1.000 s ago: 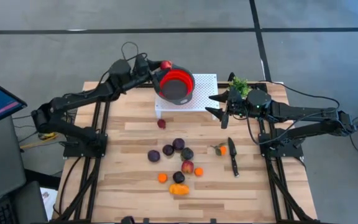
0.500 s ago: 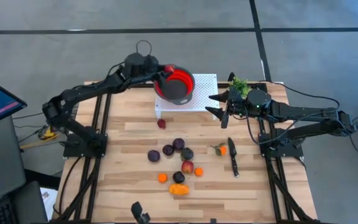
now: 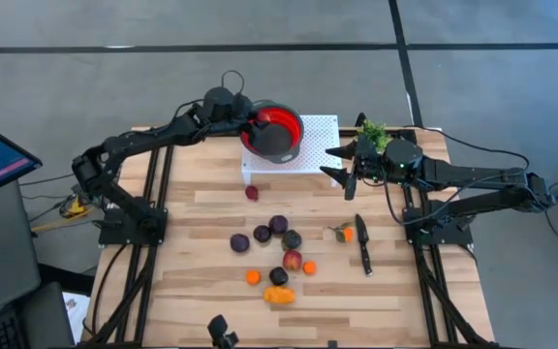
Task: Pick & Place Fruit
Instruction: Put the bottom pomegranate into the strainer bowl on the shelf, then put the left tangerine into the strainer bowl on the shelf
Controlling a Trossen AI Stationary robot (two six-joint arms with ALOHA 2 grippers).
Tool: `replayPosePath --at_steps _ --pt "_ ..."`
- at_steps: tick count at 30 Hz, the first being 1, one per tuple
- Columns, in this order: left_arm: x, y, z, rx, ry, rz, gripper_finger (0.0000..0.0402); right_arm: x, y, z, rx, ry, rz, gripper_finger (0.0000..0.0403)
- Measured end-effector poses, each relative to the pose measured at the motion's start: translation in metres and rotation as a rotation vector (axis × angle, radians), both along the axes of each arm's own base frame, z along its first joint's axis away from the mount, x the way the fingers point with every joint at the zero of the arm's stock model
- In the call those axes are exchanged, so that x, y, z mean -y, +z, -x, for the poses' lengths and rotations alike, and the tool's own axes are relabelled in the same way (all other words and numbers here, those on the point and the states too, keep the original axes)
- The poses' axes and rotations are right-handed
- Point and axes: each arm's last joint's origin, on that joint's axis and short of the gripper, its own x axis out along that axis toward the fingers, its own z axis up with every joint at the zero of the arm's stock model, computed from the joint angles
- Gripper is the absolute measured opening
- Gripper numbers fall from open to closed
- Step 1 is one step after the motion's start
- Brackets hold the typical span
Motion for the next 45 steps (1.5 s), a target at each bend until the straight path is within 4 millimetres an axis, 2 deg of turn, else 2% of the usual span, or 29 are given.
replayPosePath --at_steps 9,18,24,29,36,45 --pt "0.0 0.0 0.0 -0.023 -0.021 -0.039 0.0187 0.0 0.0 0.0 0.0 0.0 0.0 0.026" --pt "0.001 0.0 -0.001 -0.023 -0.023 -0.039 0.0275 0.0 0.0 0.0 0.0 0.0 0.0 0.026" --pt "0.01 0.009 0.0 0.001 -0.042 -0.054 0.0292 0.0 0.0 0.0 0.0 0.0 0.0 0.026" --pt "0.029 0.033 0.004 0.064 -0.08 -0.099 0.0284 0.0 0.0 0.0 0.0 0.0 0.0 0.026" --pt "0.073 0.07 0.013 0.177 -0.184 -0.165 0.027 0.0 0.0 0.0 0.0 0.0 0.0 0.026" --pt "0.129 0.097 0.021 0.286 -0.351 -0.199 0.0258 0.0 0.0 0.0 -0.001 0.0 0.0 0.026"
